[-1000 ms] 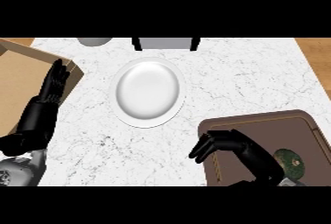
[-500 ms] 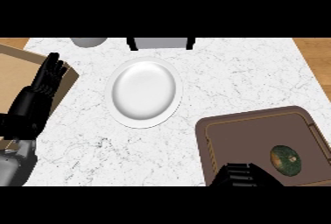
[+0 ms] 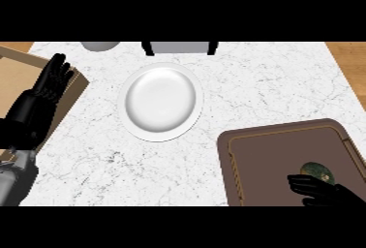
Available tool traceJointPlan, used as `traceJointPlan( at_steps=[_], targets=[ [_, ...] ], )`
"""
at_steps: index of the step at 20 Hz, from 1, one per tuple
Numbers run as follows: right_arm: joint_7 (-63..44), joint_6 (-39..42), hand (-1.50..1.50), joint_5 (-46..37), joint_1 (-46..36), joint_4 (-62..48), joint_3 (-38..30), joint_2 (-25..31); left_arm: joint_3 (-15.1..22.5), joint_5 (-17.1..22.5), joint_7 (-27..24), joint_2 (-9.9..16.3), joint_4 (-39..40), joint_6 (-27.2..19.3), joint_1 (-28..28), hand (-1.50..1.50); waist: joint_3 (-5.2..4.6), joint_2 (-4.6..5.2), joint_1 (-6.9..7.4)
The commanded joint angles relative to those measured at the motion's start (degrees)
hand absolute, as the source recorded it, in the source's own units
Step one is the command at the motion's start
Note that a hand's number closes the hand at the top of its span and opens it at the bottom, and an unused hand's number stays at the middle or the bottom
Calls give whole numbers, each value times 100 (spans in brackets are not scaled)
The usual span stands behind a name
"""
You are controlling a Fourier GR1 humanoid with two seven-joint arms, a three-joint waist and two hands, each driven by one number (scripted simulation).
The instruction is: Pick the squash from the tray and place it in the plate
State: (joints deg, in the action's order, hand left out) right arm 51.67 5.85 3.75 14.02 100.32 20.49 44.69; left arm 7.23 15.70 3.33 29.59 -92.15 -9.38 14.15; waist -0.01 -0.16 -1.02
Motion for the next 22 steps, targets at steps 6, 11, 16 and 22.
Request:
traceJointPlan(
  at_steps=[6, 11, 16, 22],
  targets=[
    [-1645, -291, -150, -1031, 169, 692, -1225, 1875, -73, -62, 85, -11, -86, -20, -27, 0, -25, -41, -49],
    [-2902, 96, -150, -1603, 180, 1246, -1379, 2668, -117, -27, -110, 2, 126, 227, -87, 0, -23, -5, 7],
    [-3465, 471, -150, -2262, 614, 1464, -1141, 2837, -297, 40, 15, -9, 299, 349, 221, 0, -5, 8, -5],
    [-4202, 805, -150, -3076, -9, 1363, -624, 2021, -270, -329, -126, -314, 391, 291, 207, 0, 1, 22, 94]
  ],
)
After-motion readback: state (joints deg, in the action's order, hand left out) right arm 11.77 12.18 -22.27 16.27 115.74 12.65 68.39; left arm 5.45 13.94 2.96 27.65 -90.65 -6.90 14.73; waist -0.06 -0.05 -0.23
